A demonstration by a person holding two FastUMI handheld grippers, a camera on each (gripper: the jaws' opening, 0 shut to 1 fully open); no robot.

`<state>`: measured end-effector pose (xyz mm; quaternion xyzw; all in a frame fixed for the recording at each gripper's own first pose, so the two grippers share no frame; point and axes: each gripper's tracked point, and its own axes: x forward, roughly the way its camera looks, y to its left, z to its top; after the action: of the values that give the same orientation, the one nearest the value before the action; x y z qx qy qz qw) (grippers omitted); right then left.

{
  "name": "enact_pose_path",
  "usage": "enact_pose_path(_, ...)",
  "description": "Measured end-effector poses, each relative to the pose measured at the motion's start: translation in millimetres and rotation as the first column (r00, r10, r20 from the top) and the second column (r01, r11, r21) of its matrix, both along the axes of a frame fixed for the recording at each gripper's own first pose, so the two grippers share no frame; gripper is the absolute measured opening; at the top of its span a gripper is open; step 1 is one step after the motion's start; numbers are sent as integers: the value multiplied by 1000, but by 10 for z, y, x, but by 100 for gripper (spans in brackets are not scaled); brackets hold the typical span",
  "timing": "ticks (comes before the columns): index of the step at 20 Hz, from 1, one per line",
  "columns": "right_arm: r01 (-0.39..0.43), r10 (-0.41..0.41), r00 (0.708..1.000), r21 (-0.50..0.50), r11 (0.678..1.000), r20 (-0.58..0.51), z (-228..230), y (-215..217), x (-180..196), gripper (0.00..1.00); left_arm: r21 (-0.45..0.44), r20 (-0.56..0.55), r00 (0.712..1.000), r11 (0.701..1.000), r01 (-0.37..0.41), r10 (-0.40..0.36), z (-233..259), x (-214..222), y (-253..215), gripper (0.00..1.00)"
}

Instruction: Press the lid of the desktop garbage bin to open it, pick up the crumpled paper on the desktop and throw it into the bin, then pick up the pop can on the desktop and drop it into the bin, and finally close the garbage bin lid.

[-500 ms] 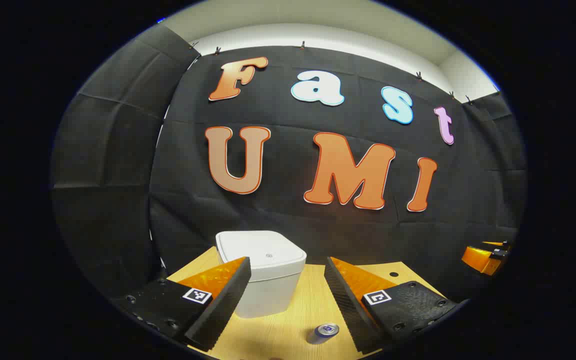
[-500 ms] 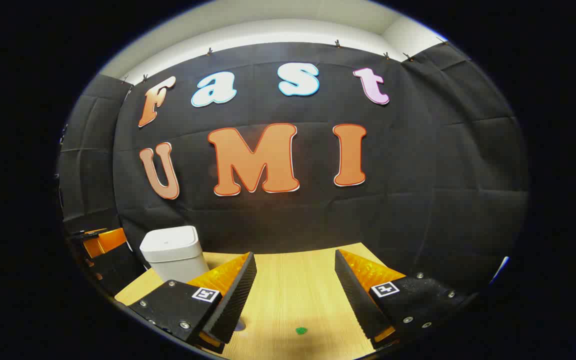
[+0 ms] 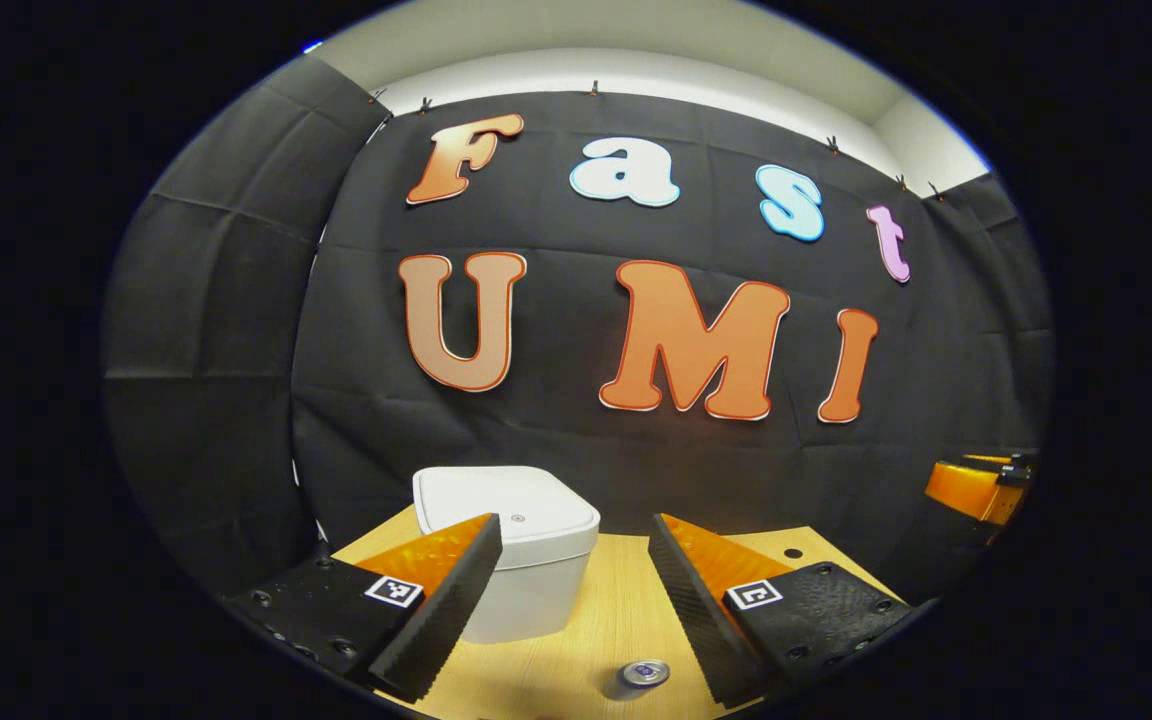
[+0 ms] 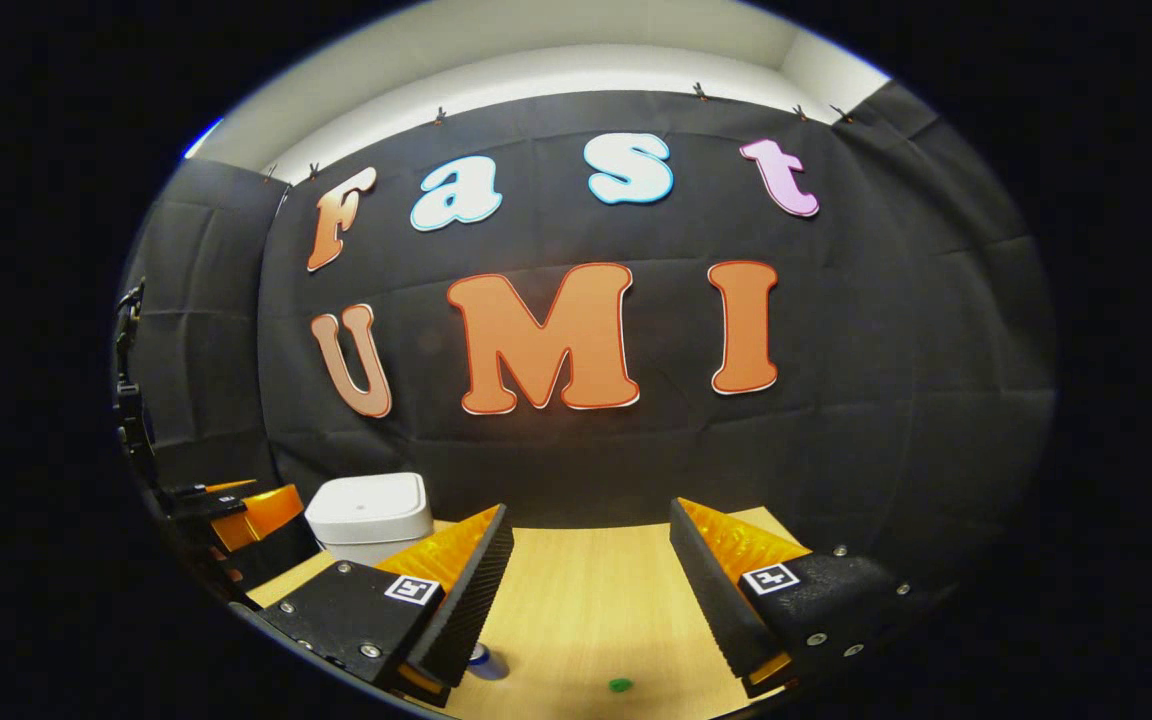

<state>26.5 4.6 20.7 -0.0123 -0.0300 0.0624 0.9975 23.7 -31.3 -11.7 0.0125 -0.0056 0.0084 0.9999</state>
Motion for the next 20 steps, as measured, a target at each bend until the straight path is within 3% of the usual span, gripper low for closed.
enact_pose_path(5, -10, 9, 999, -30, 999, -30, -81, -30, 173, 94, 15, -15, 1000, 1000, 9, -9, -35, 139, -191, 94)
enact_pose_path(10, 29, -30, 999, -18, 999, -22, -50, -28, 256, 94, 13, -8, 997, 997, 76, -76, 90, 361, -318, 94)
enact_pose_path(13, 66, -66, 998, -33, 997, -20, -84, -41, 325, 94, 25, 1, 995, 995, 96, -96, 141, 443, -319, 94)
enact_pose_path(20, 53, -53, 998, -13, 999, -31, -92, 99, 318, 94, 9, 20, 993, 993, 114, -114, 224, 438, -218, 94)
